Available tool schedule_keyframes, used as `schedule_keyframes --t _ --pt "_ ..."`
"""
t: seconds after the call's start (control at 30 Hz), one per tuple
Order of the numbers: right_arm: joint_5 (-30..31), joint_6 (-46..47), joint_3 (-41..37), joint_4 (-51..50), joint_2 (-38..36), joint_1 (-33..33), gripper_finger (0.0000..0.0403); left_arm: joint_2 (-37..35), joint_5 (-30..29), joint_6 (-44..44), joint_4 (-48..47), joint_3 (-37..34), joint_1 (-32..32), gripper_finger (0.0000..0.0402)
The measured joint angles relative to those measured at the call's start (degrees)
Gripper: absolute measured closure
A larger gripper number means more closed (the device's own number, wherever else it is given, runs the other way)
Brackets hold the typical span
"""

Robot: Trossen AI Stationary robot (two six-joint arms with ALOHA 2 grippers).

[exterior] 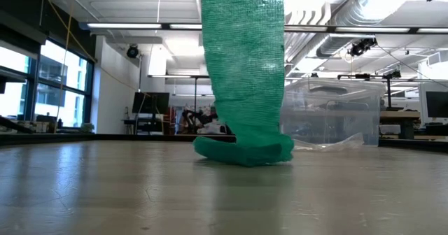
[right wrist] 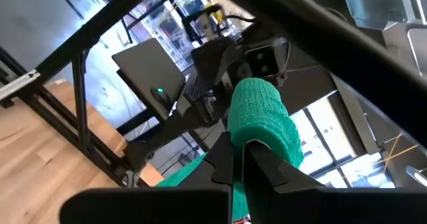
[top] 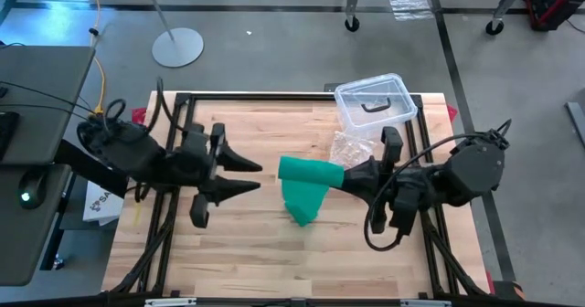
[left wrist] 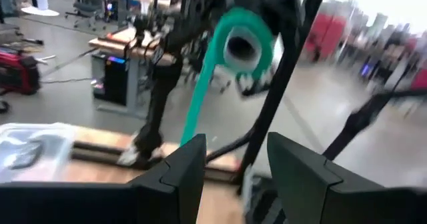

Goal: Roll bandage
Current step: Roll the green bandage

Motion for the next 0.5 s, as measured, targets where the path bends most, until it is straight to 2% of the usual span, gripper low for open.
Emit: schedule_keyframes --t 0.27,0.5 --pt "-0.01 0.02 0.00 0.00 0.00 -0.45 0.0400 2.08 -1.64 -5.26 10.21 0.00 2.44 0.0246" --pt "-0.02 0.18 0.00 0.00 0.00 -0.44 0.0400 2.38 5.86 -4.51 15.81 0.00 3.30 0.0246"
